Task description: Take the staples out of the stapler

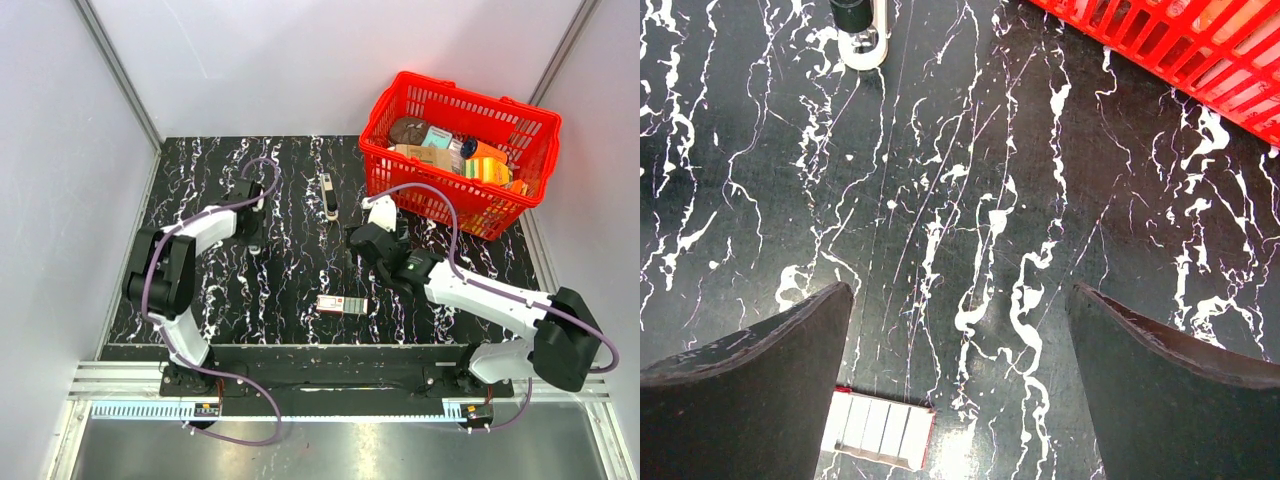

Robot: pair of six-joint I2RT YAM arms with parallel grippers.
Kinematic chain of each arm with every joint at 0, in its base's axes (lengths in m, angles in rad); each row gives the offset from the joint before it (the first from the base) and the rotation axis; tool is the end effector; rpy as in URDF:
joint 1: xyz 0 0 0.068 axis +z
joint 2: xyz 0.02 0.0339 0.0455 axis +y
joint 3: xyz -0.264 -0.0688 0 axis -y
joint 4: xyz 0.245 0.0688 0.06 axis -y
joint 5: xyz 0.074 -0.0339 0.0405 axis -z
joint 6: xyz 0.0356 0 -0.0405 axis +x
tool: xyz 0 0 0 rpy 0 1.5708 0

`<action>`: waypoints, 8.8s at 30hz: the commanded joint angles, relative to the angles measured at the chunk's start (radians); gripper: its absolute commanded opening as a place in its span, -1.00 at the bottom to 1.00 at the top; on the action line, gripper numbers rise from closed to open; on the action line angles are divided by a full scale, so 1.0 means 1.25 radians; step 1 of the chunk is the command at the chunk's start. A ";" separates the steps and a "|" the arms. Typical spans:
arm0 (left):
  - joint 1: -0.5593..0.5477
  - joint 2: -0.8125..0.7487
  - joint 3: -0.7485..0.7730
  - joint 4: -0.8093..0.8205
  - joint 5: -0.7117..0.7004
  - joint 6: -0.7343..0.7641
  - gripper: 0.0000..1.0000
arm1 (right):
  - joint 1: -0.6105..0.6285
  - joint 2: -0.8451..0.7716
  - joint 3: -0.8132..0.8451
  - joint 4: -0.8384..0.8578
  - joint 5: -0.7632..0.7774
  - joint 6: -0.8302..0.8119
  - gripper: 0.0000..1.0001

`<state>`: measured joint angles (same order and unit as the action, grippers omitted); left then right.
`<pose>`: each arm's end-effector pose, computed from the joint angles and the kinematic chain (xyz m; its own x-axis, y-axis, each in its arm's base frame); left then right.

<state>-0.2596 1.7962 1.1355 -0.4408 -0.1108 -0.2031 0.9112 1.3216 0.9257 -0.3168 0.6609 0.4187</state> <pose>0.3477 -0.0883 0.1703 -0.8860 0.0279 -0.4629 0.0287 0.9996 0.0054 0.1897 0.2089 0.2635 -0.5040 -0.1262 -0.8544 -0.1470 0.9874 -0.0591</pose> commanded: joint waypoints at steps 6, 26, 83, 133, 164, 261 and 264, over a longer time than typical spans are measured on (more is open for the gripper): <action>-0.061 -0.256 -0.161 -0.028 0.048 -0.012 -0.23 | 0.012 0.039 0.013 0.035 -0.012 0.016 0.83; -0.098 -0.270 -0.205 -0.034 0.219 0.008 0.30 | 0.018 0.172 0.117 -0.018 -0.053 0.071 0.75; 0.391 -0.510 -0.134 -0.207 0.267 0.278 0.98 | 0.153 0.960 1.136 -0.488 -0.178 0.286 -0.30; 0.279 -0.477 -0.231 -0.201 0.694 0.612 0.45 | 0.117 0.429 0.395 0.387 -0.437 0.512 -1.00; 0.281 -0.506 -0.233 -0.211 0.733 0.696 -0.82 | 0.128 0.474 0.401 0.379 -0.526 0.531 -1.00; 0.449 -0.501 -0.071 -0.079 0.652 0.310 0.72 | 0.112 0.892 0.955 -0.037 -0.142 -0.102 -1.00; 0.458 -0.507 -0.065 -0.085 0.652 0.287 0.98 | 0.106 0.982 1.087 -0.089 -0.163 -0.093 -1.00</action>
<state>0.2947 1.1957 1.0084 -0.5468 0.6662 0.2127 1.0531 2.4493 2.0853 -0.3969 0.4286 0.3153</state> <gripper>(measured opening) 0.957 0.392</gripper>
